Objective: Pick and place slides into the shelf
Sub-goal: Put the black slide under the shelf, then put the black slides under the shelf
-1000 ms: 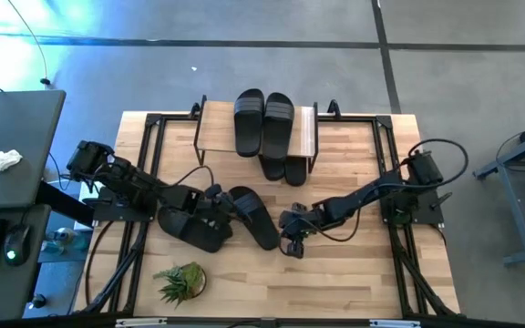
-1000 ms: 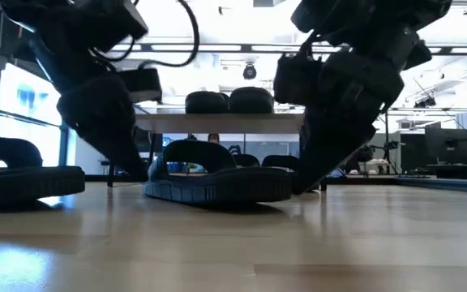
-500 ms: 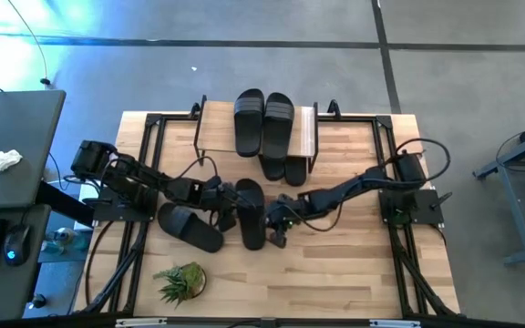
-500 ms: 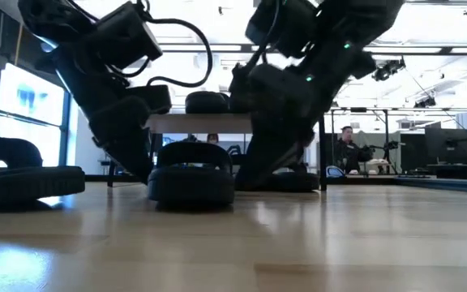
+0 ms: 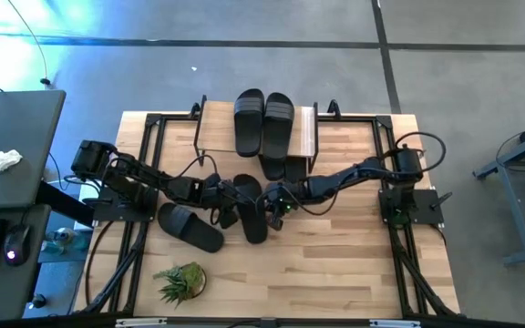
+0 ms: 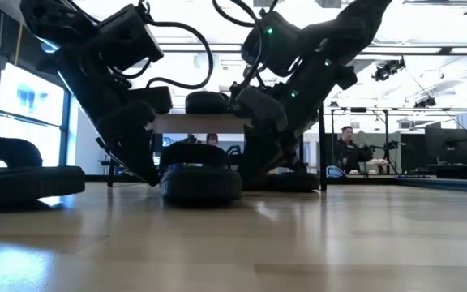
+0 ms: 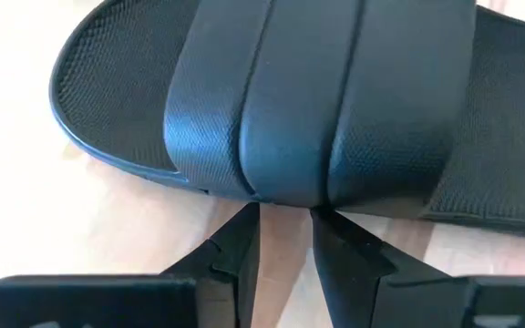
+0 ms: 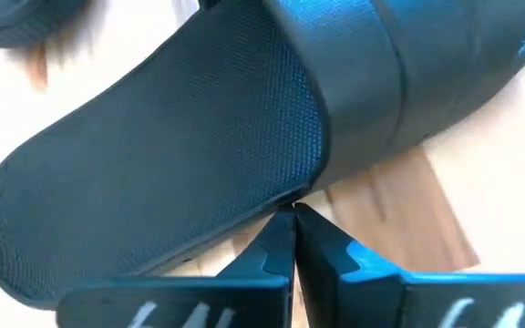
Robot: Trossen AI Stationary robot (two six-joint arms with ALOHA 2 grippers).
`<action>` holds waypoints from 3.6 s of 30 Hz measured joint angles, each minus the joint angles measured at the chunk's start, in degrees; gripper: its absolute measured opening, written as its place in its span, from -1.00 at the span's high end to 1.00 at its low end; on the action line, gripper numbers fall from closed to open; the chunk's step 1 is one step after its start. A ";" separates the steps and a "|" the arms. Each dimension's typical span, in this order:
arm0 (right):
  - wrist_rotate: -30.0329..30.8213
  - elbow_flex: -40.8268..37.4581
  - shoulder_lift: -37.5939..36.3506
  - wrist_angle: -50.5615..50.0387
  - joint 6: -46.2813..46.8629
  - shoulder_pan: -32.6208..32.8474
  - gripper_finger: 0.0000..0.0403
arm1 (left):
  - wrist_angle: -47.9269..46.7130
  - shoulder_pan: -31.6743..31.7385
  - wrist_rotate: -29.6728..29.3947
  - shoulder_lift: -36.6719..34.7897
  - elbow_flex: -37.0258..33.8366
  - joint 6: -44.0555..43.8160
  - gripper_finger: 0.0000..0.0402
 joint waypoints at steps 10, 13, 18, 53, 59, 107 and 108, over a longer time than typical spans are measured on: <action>2.79 0.00 -0.83 -0.95 0.20 -1.77 1.00 | -0.35 1.49 -0.68 -0.15 0.02 -1.76 0.54; 5.56 0.04 -3.73 -2.86 -0.82 -0.92 1.00 | -1.86 1.20 -0.20 -1.32 0.11 -1.92 0.56; 5.06 0.10 -10.52 -8.59 -3.48 1.69 1.00 | -3.17 0.04 0.90 -4.85 0.22 -0.99 0.72; -1.26 13.66 7.30 -7.58 -13.72 8.80 1.00 | -11.08 -8.49 -4.35 -10.23 0.11 -5.54 0.98; 2.11 16.89 9.50 -7.75 -13.75 6.01 1.00 | -12.58 -5.16 -6.58 -8.69 0.05 -5.38 0.98; 6.88 17.27 9.50 -3.51 -8.23 -4.05 1.00 | -21.33 -15.65 -14.64 -21.85 4.61 -5.60 0.98; 5.55 17.27 9.41 -3.37 -8.41 -3.73 1.00 | -23.06 -16.10 -14.11 -22.10 5.15 -5.31 0.98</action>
